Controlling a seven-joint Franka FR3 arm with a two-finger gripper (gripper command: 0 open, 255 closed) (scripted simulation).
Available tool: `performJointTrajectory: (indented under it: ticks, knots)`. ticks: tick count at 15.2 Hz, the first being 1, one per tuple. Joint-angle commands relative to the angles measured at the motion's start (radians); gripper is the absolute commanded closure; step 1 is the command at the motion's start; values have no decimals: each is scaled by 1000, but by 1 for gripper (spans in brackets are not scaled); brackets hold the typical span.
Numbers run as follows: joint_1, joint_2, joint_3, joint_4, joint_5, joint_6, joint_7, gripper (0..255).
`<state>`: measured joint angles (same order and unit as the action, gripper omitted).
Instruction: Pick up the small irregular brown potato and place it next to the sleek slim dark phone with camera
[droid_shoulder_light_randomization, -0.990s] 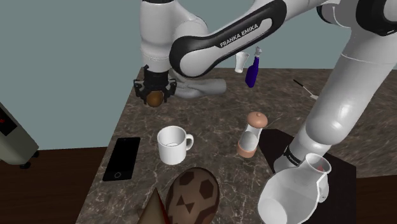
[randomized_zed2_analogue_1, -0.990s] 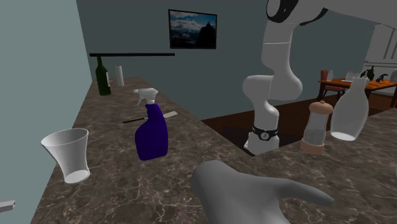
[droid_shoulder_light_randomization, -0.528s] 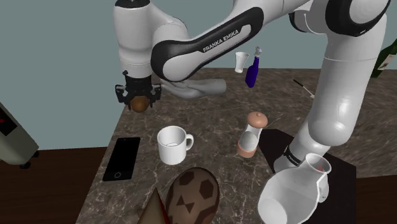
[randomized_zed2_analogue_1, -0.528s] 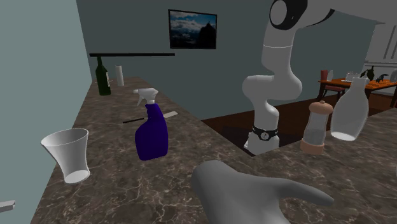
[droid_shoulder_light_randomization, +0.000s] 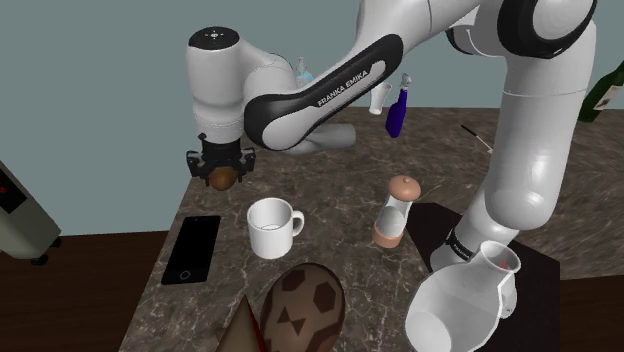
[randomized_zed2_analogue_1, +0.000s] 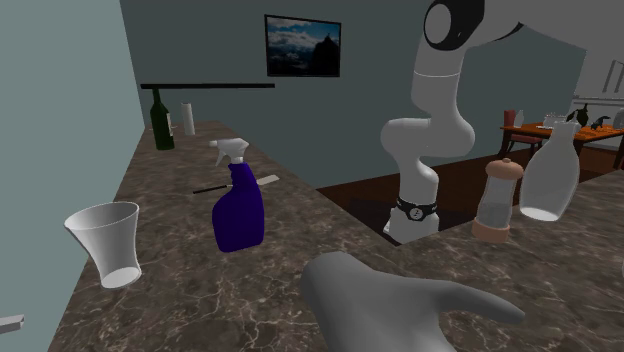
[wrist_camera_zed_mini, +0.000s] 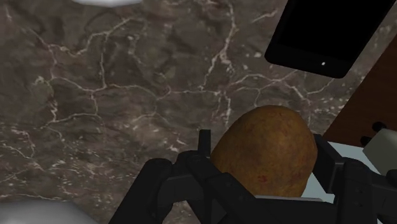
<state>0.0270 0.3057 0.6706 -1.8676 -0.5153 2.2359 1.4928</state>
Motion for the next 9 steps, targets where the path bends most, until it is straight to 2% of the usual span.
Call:
performJointTrajectory:
  ticks: [1,9]
  knots:
    - [5,15,-7,-10,-18,20,15,255]
    - [28,73,-39,-43,-88,92,74,255]
